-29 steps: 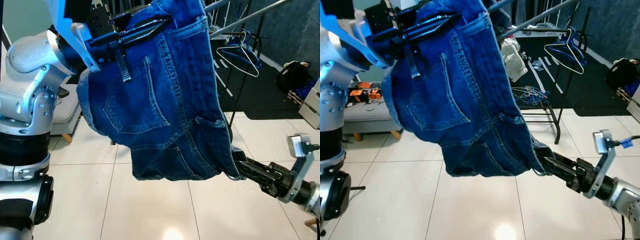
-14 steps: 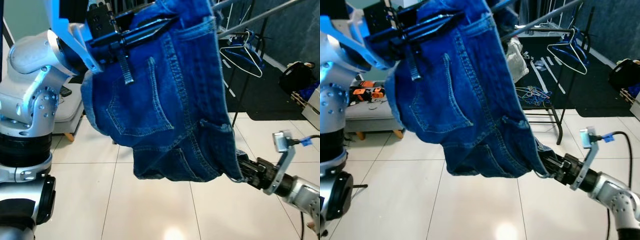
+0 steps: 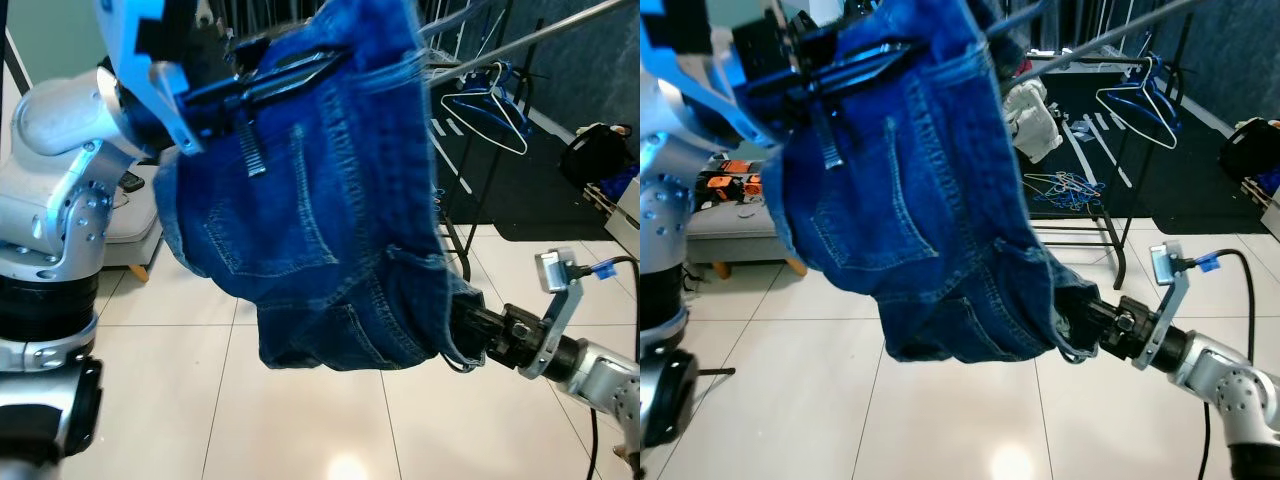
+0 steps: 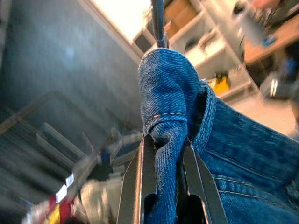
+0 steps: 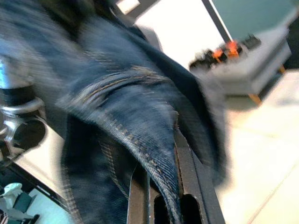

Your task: Hang hanger

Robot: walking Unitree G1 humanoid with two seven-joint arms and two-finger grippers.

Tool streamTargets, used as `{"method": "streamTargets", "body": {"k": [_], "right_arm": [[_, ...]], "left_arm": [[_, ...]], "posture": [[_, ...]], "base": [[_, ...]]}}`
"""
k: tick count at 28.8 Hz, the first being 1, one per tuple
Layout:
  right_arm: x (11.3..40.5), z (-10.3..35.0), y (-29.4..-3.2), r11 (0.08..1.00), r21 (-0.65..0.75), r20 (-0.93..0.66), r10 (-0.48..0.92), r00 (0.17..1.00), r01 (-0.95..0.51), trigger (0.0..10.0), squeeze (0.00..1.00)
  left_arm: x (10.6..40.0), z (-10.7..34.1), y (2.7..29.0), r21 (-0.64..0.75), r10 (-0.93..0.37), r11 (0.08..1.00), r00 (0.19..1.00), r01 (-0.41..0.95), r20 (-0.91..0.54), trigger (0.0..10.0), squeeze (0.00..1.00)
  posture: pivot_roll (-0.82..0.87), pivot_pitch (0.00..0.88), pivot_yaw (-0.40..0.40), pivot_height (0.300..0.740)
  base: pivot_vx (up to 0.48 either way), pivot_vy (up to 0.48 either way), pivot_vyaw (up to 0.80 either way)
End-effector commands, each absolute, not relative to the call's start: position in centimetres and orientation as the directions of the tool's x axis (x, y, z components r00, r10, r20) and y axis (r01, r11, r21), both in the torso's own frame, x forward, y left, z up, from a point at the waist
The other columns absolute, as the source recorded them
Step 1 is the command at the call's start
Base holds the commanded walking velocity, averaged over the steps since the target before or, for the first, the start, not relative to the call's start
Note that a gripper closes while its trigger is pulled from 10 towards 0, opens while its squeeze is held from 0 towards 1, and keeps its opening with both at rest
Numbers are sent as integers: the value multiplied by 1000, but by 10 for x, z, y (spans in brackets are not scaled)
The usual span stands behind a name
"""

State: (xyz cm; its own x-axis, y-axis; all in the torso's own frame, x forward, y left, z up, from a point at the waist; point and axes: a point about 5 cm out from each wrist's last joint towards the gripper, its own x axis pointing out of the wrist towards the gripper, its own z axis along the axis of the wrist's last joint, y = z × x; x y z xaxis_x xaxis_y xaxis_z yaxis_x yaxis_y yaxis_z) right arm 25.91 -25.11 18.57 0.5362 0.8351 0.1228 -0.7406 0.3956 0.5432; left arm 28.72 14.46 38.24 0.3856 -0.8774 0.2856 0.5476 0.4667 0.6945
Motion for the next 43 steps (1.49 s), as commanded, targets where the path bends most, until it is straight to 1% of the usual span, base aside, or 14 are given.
{"method": "streamTargets", "body": {"k": [1,8,9,12,13,16,20,25,26,32,34,38,41,43], "right_arm": [[258,197,-248,354,525,167,849,501,-774,0,0],[267,233,-262,336,480,344,778,526,-810,0,0],[275,243,-269,364,478,406,716,568,-800,0,0],[281,250,-273,379,481,452,665,594,-790,0,0],[296,253,-273,422,531,476,569,671,-735,0,0],[296,253,-273,422,531,476,569,671,-735,0,0],[325,237,-254,467,668,378,458,805,-579,0,0],[337,227,-246,481,736,288,415,863,-477,0,0],[339,227,-245,481,744,274,412,869,-463,0,0],[342,230,-243,481,748,270,409,872,-457,0,0],[347,241,-238,472,749,282,407,869,-464,0,0],[348,251,-232,465,744,299,412,861,-481,0,0],[348,251,-232,465,744,299,412,861,-481,0,0],[348,256,-229,465,736,306,419,855,-492,0,0]], "left_arm": [[288,382,150,729,-877,451,409,515,253,0,0],[291,353,172,656,-877,460,421,599,231,0,0],[286,345,181,589,-896,439,376,679,235,0,0],[282,338,188,540,-910,415,337,732,242,0,0],[276,323,192,457,-923,374,278,807,265,1098,0],[276,323,192,457,-923,374,278,807,265,1098,0],[262,304,183,345,-906,318,175,883,386,1137,0],[255,288,161,374,-940,278,169,885,298,863,0],[255,285,156,391,-945,285,187,875,269,353,0],[259,281,153,431,-945,317,240,845,224,0,0],[272,275,149,524,-913,397,383,754,140,0,0],[282,271,149,584,-868,443,489,681,88,0,0],[282,271,149,584,-868,443,489,681,88,0,0],[286,268,153,612,-838,456,543,646,51,0,0]], "posture": [[-157,0,-7,740],[-155,0,-8,740],[-162,0,-2,740],[-162,0,-2,740],[-169,0,1,740],[-169,0,1,740],[-166,0,-10,740],[-168,0,-13,740],[-166,0,-14,740],[-167,0,-15,740],[-169,0,-16,740],[-172,0,-16,740],[-172,0,-16,740],[-173,0,-14,740]], "base": [[0,0,0],[0,0,0],[0,0,0],[0,0,0],[0,0,0],[0,0,0],[0,0,0],[0,0,0],[0,0,0],[0,0,0],[0,0,0],[0,0,0],[0,0,0],[0,0,0]]}}
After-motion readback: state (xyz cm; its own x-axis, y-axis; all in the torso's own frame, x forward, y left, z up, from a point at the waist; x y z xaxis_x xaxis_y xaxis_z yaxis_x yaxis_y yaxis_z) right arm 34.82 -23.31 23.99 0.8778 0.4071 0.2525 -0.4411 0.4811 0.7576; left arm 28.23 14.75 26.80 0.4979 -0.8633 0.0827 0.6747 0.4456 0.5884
